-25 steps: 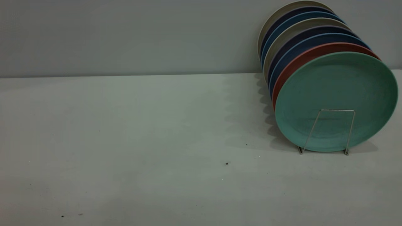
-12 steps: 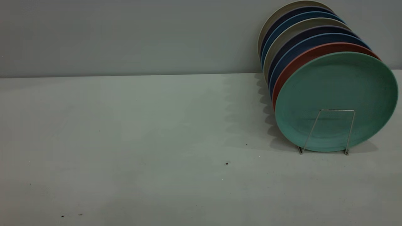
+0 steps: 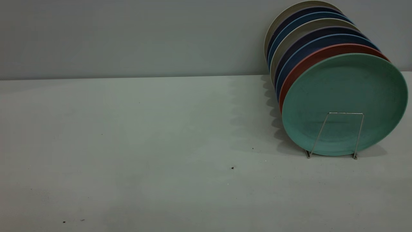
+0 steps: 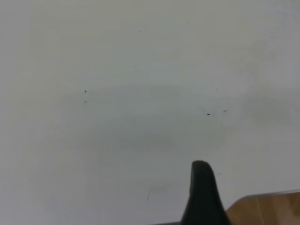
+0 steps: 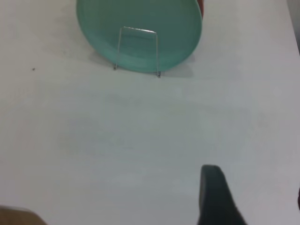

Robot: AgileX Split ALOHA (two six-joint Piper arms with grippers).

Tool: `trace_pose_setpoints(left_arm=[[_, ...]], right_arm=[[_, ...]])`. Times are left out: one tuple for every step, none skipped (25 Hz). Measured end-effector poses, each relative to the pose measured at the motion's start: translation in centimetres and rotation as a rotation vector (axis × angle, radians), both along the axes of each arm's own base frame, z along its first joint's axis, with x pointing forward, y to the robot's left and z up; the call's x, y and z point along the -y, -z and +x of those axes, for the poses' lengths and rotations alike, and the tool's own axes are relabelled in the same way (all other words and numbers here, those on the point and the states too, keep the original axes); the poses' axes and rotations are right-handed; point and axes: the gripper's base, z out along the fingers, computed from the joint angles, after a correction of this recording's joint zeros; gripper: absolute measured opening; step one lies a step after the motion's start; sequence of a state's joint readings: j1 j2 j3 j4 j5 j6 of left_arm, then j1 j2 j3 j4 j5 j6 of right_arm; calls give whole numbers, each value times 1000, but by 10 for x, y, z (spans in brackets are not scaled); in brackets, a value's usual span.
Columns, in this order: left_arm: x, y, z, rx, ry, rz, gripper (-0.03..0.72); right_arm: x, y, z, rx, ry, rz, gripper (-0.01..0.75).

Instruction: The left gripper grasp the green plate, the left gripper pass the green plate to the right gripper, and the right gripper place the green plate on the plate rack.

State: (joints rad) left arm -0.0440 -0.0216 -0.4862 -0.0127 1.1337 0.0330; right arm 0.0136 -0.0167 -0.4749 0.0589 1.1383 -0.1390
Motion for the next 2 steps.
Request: trace_pose_setpoints(left_arm=[[0,0,0,0,0,0,551],[0,0,0,0,0,0,551]], right_arm=[[0,0,0,0,0,0,431],[0,0,0,0,0,0,431]])
